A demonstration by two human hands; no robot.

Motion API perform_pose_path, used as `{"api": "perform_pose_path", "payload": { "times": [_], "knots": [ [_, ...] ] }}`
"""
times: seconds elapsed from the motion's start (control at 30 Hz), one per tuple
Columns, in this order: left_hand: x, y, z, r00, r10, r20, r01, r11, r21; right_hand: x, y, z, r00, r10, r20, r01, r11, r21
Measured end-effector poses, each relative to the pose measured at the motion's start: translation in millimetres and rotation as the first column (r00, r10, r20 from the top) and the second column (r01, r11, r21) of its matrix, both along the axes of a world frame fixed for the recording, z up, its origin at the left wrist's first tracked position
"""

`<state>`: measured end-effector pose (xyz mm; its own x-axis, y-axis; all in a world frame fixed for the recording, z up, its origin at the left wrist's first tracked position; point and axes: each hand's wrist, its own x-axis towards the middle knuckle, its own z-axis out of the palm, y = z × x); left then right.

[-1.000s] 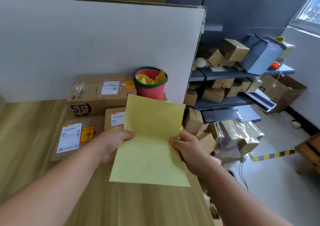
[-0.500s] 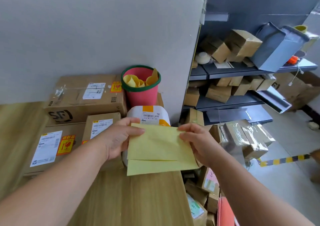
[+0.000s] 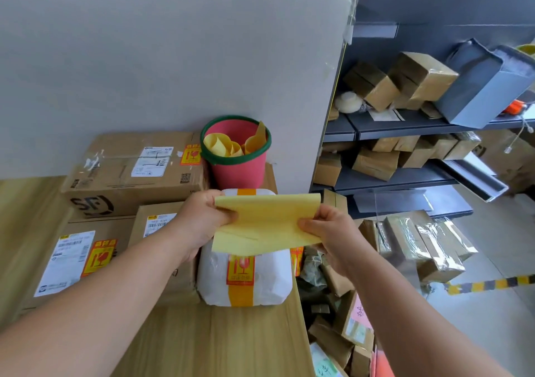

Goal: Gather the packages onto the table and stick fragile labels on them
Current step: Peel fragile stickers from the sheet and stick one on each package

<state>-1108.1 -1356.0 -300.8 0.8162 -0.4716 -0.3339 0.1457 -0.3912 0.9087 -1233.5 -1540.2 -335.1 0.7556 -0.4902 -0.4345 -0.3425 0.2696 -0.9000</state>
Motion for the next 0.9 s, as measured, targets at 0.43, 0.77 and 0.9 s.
{"api": "perform_pose_path", "payload": {
  "times": [0.43,0.77,0.9],
  "knots": [
    [22,0,-3,0.974,0.006,-0.228,-0.011,1.000,-0.021,22,-10,6,0.997,-0.009,0.074,0.003,0.996,0.084],
    [21,-28,11,0.650,-0.645,0.403,0.271,0.691,0.670,52,10,16,0.987,0.129,0.098,-0.099,0.959,-0.266],
    [27,-33,17,0.709,-0.579,0.403,0.309,0.769,0.560,64,11,26,0.969,0.196,0.152,-0.138,0.935,-0.326]
  ]
}}
